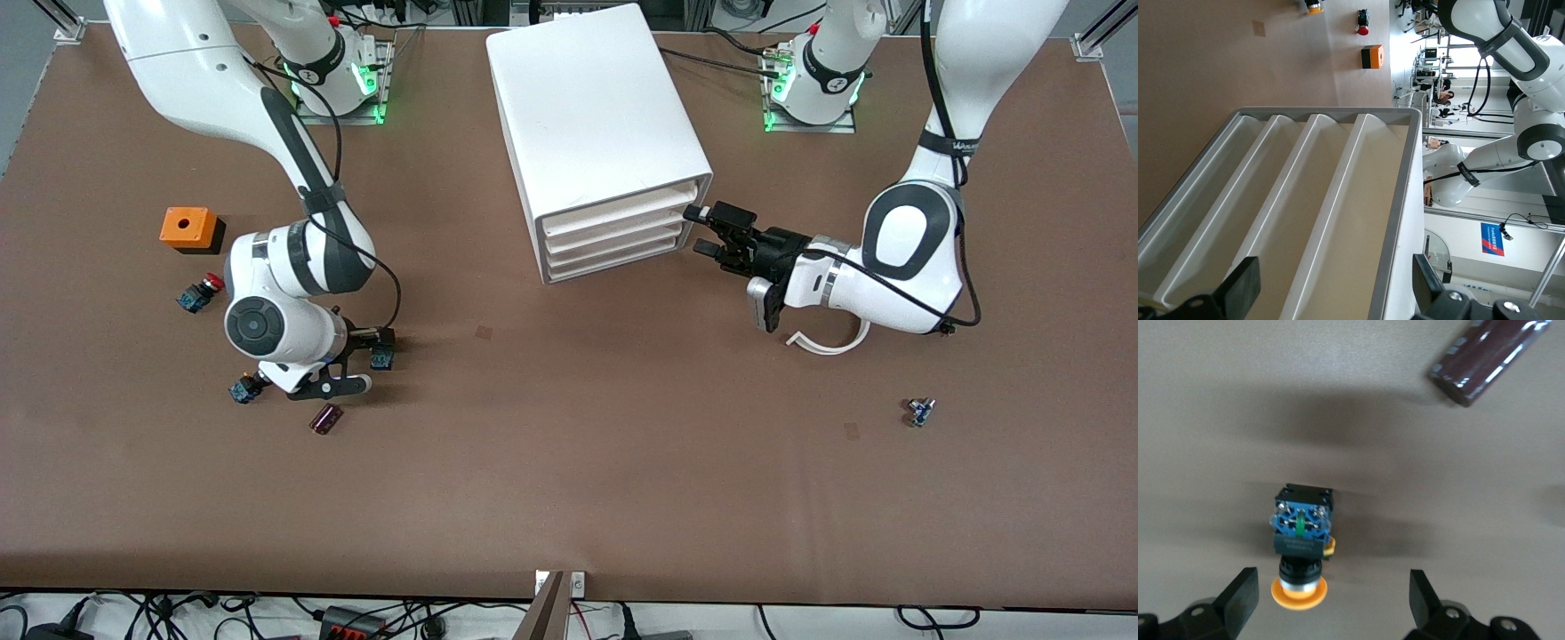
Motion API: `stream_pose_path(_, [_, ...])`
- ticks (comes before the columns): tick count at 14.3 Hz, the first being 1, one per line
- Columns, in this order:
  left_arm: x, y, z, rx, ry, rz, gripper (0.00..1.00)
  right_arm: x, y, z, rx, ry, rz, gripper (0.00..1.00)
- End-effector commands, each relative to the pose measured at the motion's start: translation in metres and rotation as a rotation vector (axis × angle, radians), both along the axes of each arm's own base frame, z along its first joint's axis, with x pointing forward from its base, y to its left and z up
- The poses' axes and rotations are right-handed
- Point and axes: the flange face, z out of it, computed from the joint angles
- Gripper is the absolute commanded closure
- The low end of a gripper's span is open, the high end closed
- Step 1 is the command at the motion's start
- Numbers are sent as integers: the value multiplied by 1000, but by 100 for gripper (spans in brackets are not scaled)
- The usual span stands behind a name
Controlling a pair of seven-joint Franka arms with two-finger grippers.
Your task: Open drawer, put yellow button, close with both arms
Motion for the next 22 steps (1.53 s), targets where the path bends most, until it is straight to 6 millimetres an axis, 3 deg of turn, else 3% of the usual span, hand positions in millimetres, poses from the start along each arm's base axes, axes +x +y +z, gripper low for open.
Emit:
stream_pose_path(1, [-14, 2, -13, -49, -2, 18, 2, 0, 13, -8, 4, 0, -14, 0])
stream_pose_path(8, [-53, -14, -61, -160, 8, 15, 12, 12, 15, -19, 42, -13, -32, 0])
stream_pose_path(10, [-63, -29, -72, -201, 4, 29, 13, 11, 15, -21, 21, -15, -3, 8])
stream_pose_path(11, [-68, -33, -76, -195, 2, 34, 19, 11, 14, -21, 4, -19, 14, 14])
stream_pose_path(13, [-70, -40, -77, -199, 6, 35, 48, 11, 13, -22, -1, -19, 20, 19])
stream_pose_path(15, [-70, -38, -76, -202, 4, 36, 73, 10, 13, -22, -2, -14, 20, 32])
stream_pose_path(16, [-69, -36, -76, -203, 5, 40, 76, 11, 11, -22, -3, -11, 17, 43])
stream_pose_path(18, [-67, -31, -75, -205, 3, 45, 92, 10, 10, -22, -3, -8, 14, 66])
stream_pose_path(20, [-63, -32, -73, -201, 7, 48, 97, 12, 13, -16, 2, -20, 24, 83])
stream_pose_path(22, [-53, -32, -70, -199, -13, 49, 97, 21, 16, -3, 9, -43, 30, 86])
